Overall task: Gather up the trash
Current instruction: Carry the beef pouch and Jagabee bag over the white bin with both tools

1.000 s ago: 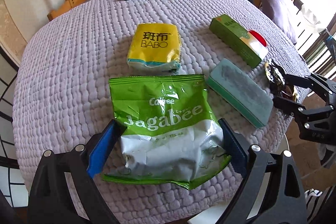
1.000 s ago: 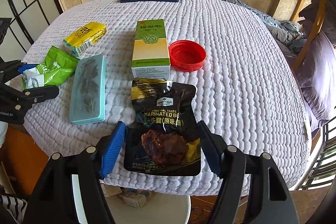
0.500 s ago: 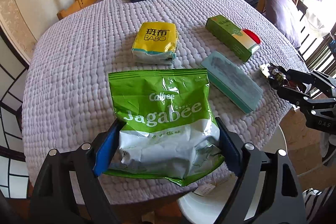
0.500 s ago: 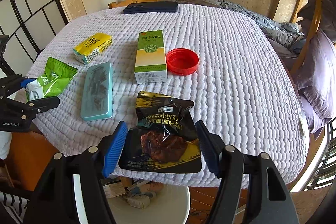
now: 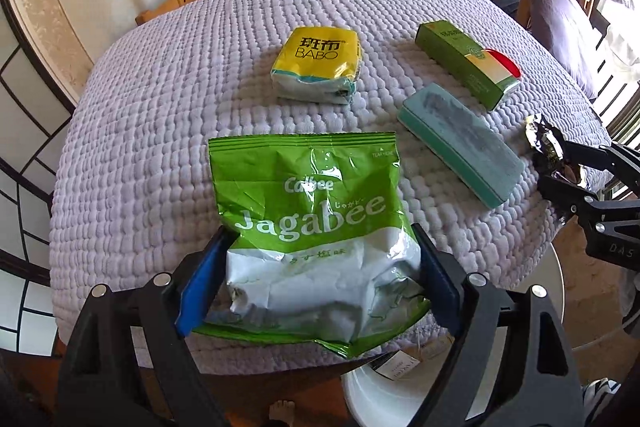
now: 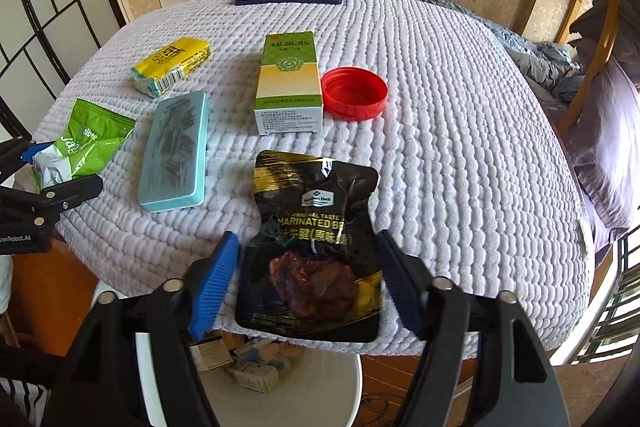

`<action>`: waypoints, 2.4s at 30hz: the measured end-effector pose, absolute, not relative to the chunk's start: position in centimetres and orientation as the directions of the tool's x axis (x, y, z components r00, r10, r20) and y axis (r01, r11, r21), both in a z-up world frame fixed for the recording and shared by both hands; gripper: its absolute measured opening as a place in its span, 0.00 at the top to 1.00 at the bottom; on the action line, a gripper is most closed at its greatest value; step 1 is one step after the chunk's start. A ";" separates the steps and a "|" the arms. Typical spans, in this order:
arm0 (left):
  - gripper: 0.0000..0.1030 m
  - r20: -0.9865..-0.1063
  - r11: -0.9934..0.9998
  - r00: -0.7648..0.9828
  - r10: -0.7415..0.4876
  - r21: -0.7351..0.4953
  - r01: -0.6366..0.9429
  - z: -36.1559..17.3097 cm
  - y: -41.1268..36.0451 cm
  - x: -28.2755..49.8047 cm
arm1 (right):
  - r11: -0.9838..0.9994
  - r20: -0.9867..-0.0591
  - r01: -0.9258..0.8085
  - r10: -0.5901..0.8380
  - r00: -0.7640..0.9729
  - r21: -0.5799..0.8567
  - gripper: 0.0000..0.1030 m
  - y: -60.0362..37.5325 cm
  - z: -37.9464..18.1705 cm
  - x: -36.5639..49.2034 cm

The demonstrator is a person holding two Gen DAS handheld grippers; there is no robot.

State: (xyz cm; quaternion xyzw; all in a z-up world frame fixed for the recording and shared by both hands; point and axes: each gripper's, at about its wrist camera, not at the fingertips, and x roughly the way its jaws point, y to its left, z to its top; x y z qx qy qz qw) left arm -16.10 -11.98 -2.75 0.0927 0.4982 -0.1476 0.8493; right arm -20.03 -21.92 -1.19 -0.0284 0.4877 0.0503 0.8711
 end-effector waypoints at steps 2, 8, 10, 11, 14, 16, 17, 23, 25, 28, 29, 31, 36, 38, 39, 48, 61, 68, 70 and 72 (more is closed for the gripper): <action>0.17 -0.871 0.936 0.461 -0.170 0.003 0.351 -2.5 -12.0 -16.5 | 0.992 -0.849 -0.124 0.083 0.522 0.021 0.37 -22.1 -1.0 -20.2; 0.18 -0.868 0.931 0.461 -0.185 -0.005 0.365 -1.7 -11.9 -17.7 | 0.989 -0.842 -0.131 0.126 0.525 0.067 0.37 -22.8 -0.3 -21.4; 0.18 -0.865 0.931 0.464 -0.192 -0.011 0.364 -1.3 -11.8 -18.3 | 0.988 -0.839 -0.135 0.132 0.528 0.071 0.36 -22.9 0.1 -22.0; 0.18 -0.863 0.932 0.466 -0.195 -0.015 0.363 -1.1 -11.7 -18.6 | 0.988 -0.836 -0.138 0.137 0.531 0.074 0.36 -22.9 0.3 -22.3; 0.18 -0.860 0.932 0.465 -0.211 -0.034 0.361 -0.7 -11.5 -19.5 | 0.986 -0.830 -0.144 0.150 0.537 0.085 0.36 -23.0 0.8 -23.1; 0.18 -0.860 0.933 0.464 -0.213 -0.038 0.358 -0.5 -11.6 -20.1 | 0.985 -0.829 -0.149 0.158 0.537 0.091 0.36 -22.9 1.0 -23.7; 0.18 -0.860 0.933 0.462 -0.216 -0.041 0.358 -0.5 -11.6 -20.4 | 0.984 -0.828 -0.152 0.163 0.537 0.094 0.36 -22.9 1.1 -24.0; 0.19 -0.861 0.928 0.456 -0.226 -0.048 0.369 -0.1 -12.0 -22.1 | 0.977 -0.828 -0.180 0.193 0.527 0.113 0.36 -22.6 1.4 -25.8; 0.19 -0.862 0.927 0.453 -0.225 -0.047 0.372 -0.1 -12.2 -22.8 | 0.975 -0.828 -0.188 0.199 0.524 0.116 0.36 -22.4 1.4 -26.4; 0.19 -0.866 0.926 0.447 -0.223 -0.046 0.374 -0.2 -12.7 -23.6 | 0.972 -0.830 -0.198 0.210 0.516 0.123 0.36 -22.2 1.3 -26.9; 0.19 -0.867 0.926 0.444 -0.225 -0.049 0.374 -0.3 -12.8 -23.9 | 0.971 -0.831 -0.200 0.215 0.513 0.128 0.36 -22.1 1.3 -27.1; 0.19 -0.869 0.925 0.439 -0.228 -0.053 0.375 -0.3 -13.1 -24.4 | 0.969 -0.832 -0.205 0.223 0.509 0.134 0.36 -22.1 1.3 -27.6; 0.22 -0.876 0.920 0.424 -0.230 -0.053 0.389 -0.5 -13.7 -25.8 | 0.963 -0.835 -0.229 0.241 0.496 0.142 0.36 -22.0 1.5 -28.5; 0.23 -0.880 0.918 0.415 -0.232 -0.057 0.393 -0.6 -14.0 -26.3 | 0.961 -0.836 -0.235 0.248 0.490 0.147 0.36 -21.9 1.5 -28.9; 0.23 -0.881 0.917 0.412 -0.234 -0.058 0.395 -0.7 -14.1 -26.5 | 0.960 -0.837 -0.238 0.252 0.486 0.151 0.36 -21.9 1.5 -29.1; 0.24 -0.881 0.917 0.419 -0.220 -0.039 0.397 -0.9 -14.4 -26.3 | 0.954 -0.842 -0.248 0.270 0.468 0.167 0.36 -21.7 0.9 -29.4; 0.24 -0.904 0.895 0.362 -0.229 -0.049 0.444 -1.7 -15.4 -28.3 | 0.944 -0.850 -0.280 0.286 0.442 0.173 0.36 -21.5 0.8 -30.7; 0.24 -0.915 0.880 0.328 -0.233 -0.055 0.471 -2.6 -16.0 -29.0 | 0.941 -0.861 -0.293 0.287 0.420 0.170 0.36 -21.2 0.2 -30.9; 0.24 -0.919 0.876 0.317 -0.233 -0.057 0.478 -3.0 -16.2 -29.2 | 0.941 -0.863 -0.294 0.286 0.416 0.170 0.36 -21.2 0.1 -31.0; 0.24 -0.923 0.874 0.307 -0.232 -0.060 0.482 -3.4 -16.4 -29.3 | 0.941 -0.865 -0.293 0.285 0.413 0.170 0.37 -21.3 0.0 -31.0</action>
